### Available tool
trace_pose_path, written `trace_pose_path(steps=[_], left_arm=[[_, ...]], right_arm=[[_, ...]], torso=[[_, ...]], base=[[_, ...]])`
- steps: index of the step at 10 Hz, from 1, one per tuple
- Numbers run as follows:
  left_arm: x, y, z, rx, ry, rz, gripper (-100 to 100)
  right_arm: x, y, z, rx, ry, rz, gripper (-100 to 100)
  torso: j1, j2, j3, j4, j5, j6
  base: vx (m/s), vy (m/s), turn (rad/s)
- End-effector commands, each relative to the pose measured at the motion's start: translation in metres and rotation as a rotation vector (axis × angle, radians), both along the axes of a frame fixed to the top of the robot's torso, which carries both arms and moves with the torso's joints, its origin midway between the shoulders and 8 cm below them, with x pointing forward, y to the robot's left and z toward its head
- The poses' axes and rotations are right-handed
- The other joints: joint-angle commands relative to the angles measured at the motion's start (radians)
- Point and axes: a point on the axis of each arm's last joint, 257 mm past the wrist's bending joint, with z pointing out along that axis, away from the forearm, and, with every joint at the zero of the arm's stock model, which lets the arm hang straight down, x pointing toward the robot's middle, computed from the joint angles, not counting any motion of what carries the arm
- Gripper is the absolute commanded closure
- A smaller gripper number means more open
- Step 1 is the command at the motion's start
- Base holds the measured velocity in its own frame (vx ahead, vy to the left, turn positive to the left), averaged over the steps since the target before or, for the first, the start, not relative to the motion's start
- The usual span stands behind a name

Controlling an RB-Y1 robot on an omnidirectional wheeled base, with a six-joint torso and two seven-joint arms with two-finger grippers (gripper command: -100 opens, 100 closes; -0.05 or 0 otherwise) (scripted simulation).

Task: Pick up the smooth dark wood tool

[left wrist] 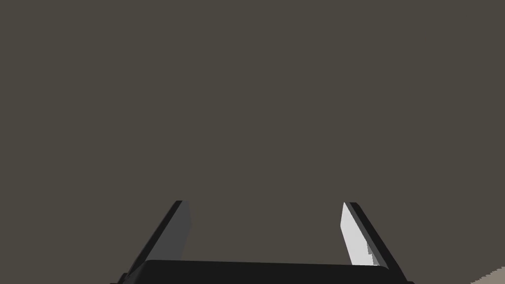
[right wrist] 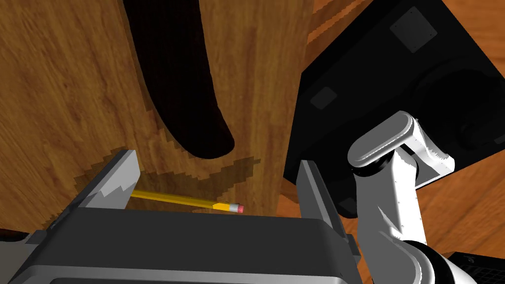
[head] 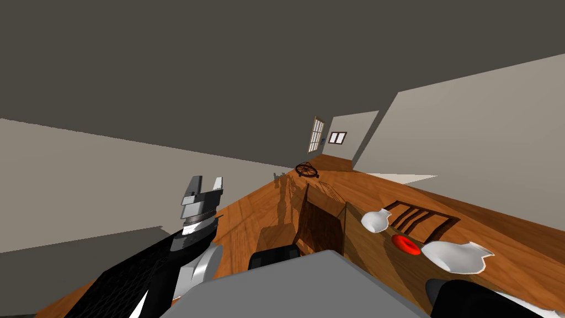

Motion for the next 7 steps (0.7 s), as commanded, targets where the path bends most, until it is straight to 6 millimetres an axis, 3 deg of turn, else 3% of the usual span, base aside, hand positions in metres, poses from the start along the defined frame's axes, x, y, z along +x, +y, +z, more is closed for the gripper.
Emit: trace_pose_path(steps=[1, 7], left_arm=[[0.0000, 0.0000, 0.0000, 0.000, 0.000, 0.000, 0], [0.0000, 0.0000, 0.0000, 0.000, 0.000, 0.000, 0]], right_arm=[[-0.0237, 0.0052, -0.0030, 0.013, 0.060, 0.024, -100], [-0.0237, 0.0052, -0.0030, 0.013, 0.060, 0.024, -100]], torso=[[0.000, 0.000, 0.000, 0.000, 0.000, 0.000], [0.003, -0.002, -0.001, -0.001, 0.001, 0.000]], base=[[-0.037, -0.045, 0.133], [-0.002, -0.002, 0.007]])
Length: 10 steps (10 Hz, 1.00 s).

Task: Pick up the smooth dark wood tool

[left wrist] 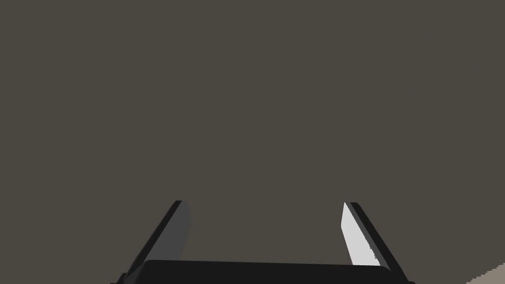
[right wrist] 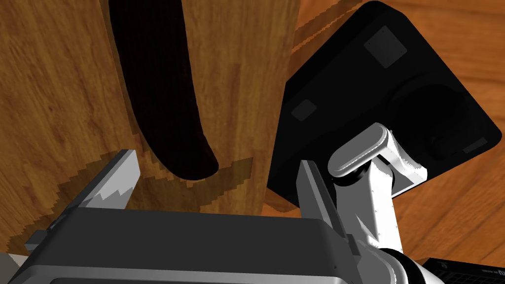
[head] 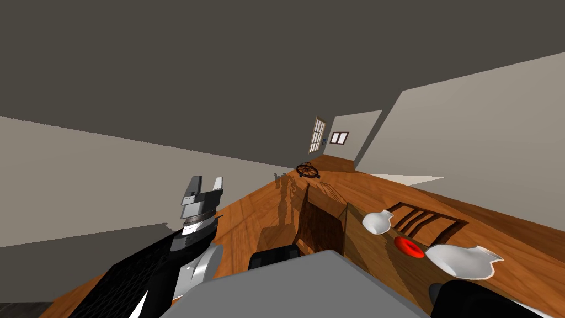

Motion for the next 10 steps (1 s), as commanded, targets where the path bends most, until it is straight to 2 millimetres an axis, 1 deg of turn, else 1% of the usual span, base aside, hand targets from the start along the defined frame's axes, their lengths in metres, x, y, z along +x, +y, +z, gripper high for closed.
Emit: trace_pose_path(steps=[1, 3, 4, 5, 10], left_arm=[[0.000, 0.000, 0.000, 0.000, 0.000, 0.000, 0], [0.000, 0.000, 0.000, 0.000, 0.000, 0.000, 0], [0.000, 0.000, 0.000, 0.000, 0.000, 0.000, 0], [0.000, 0.000, 0.000, 0.000, 0.000, 0.000, 0], [0.000, 0.000, 0.000, 0.000, 0.000, 0.000, 0]], right_arm=[[0.000, 0.000, 0.000, 0.000, 0.000, 0.000, -100], [0.000, 0.000, 0.000, 0.000, 0.000, 0.000, -100], [-0.012, -0.004, -0.003, -0.022, 0.032, 0.013, -100], [-0.017, -0.005, -0.004, -0.031, 0.045, 0.019, -100], [-0.019, -0.006, -0.004, -0.034, 0.049, 0.021, -100]], torso=[[0.000, 0.000, 0.000, 0.000, 0.000, 0.000], [0.000, 0.000, 0.000, 0.000, 0.000, 0.000], [0.001, -0.001, 0.000, 0.000, 0.000, 0.000], [-0.001, 0.000, 0.000, 0.000, 0.000, 0.000], [0.000, 0.000, 0.000, 0.000, 0.000, 0.000]], base=[[-0.003, -0.004, 0.011], [0.002, 0.002, -0.006], [-0.015, -0.018, 0.053], [-0.033, -0.040, 0.118], [-0.002, -0.003, 0.008]])
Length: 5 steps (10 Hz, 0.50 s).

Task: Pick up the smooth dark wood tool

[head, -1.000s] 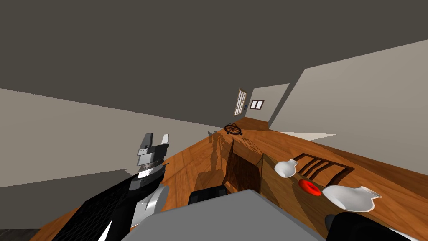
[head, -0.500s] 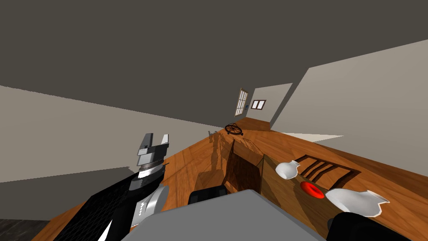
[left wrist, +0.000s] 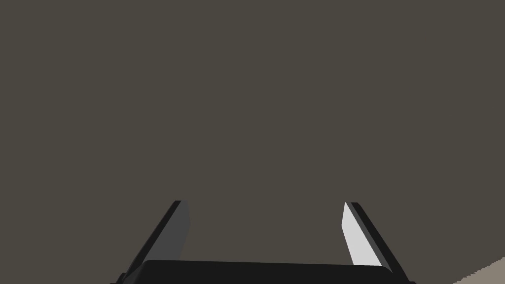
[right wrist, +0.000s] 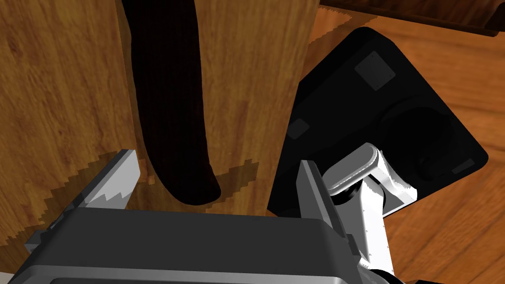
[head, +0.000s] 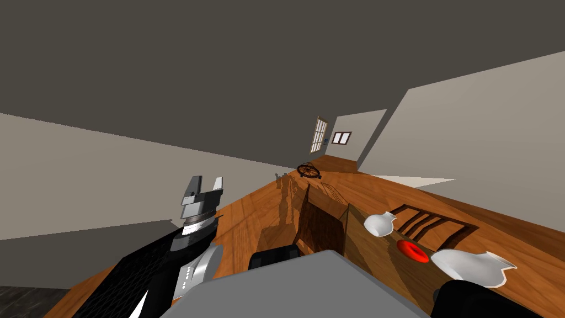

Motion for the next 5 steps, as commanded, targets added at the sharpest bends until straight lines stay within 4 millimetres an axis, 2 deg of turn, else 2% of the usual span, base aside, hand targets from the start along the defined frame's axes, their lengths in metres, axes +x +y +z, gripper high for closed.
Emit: trace_pose_path(steps=[1, 5], left_arm=[[0.0000, 0.0000, 0.0000, 0.000, 0.000, 0.000, 0], [0.0000, 0.0000, 0.0000, 0.000, 0.000, 0.000, 0]], right_arm=[[0.0000, 0.0000, 0.0000, 0.000, 0.000, 0.000, -100], [0.0000, 0.0000, 0.0000, 0.000, 0.000, 0.000, -100]], torso=[[0.000, 0.000, 0.000, 0.000, 0.000, 0.000], [0.000, 0.000, 0.000, 0.000, 0.000, 0.000]], base=[[0.000, 0.000, 0.000], [-0.002, -0.002, 0.006]])
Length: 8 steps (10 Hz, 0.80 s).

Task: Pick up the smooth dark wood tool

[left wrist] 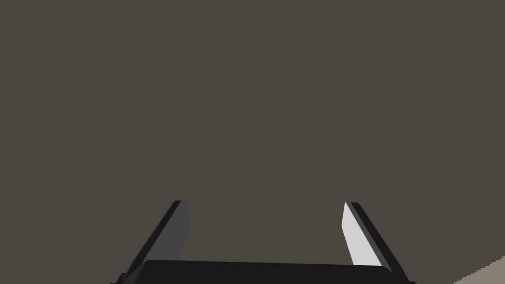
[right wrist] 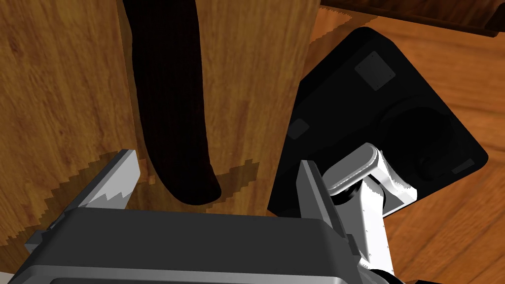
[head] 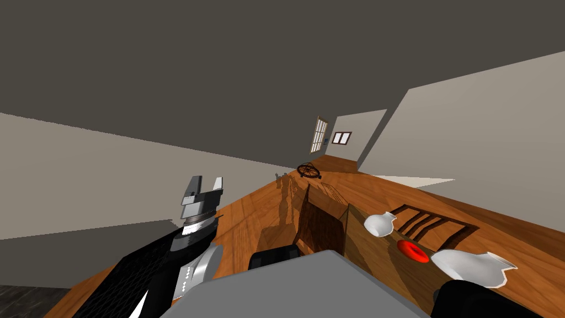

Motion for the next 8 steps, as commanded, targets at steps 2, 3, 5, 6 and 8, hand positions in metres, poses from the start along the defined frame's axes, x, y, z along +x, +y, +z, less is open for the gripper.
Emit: trace_pose_path(steps=[2, 3, 5, 6, 8], left_arm=[[0.0000, 0.0000, 0.0000, 0.000, 0.000, 0.000, 0], [0.0000, 0.0000, 0.0000, 0.000, 0.000, 0.000, 0], [0.0000, 0.0000, 0.0000, 0.000, 0.000, 0.000, 0], [0.0000, 0.0000, 0.0000, 0.000, 0.000, 0.000, 0], [0.0000, 0.0000, 0.0000, 0.000, 0.000, 0.000, 0]], right_arm=[[-0.0069, -0.0028, -0.0010, -0.011, 0.016, -0.003, -100], [-0.0071, -0.0029, -0.0010, -0.011, 0.016, -0.004, -100], [-0.0076, -0.0030, -0.0011, -0.012, 0.017, -0.004, -100], [-0.0076, -0.0030, -0.0011, -0.012, 0.017, -0.004, -100], [-0.0076, -0.0030, -0.0011, -0.012, 0.017, -0.004, -100]], torso=[[0.000, 0.000, 0.000, 0.000, 0.000, 0.000], [-0.001, 0.001, 0.000, 0.000, 0.000, 0.000], [-0.001, 0.001, 0.000, 0.000, 0.000, 0.000], [0.000, 0.000, 0.000, 0.000, 0.000, 0.000], [0.000, 0.000, 0.000, 0.000, 0.000, 0.000]], base=[[-0.006, -0.007, 0.021], [-0.017, -0.020, 0.061], [-0.009, -0.010, 0.030], [0.000, 0.000, 0.000], [0.002, 0.002, -0.006]])
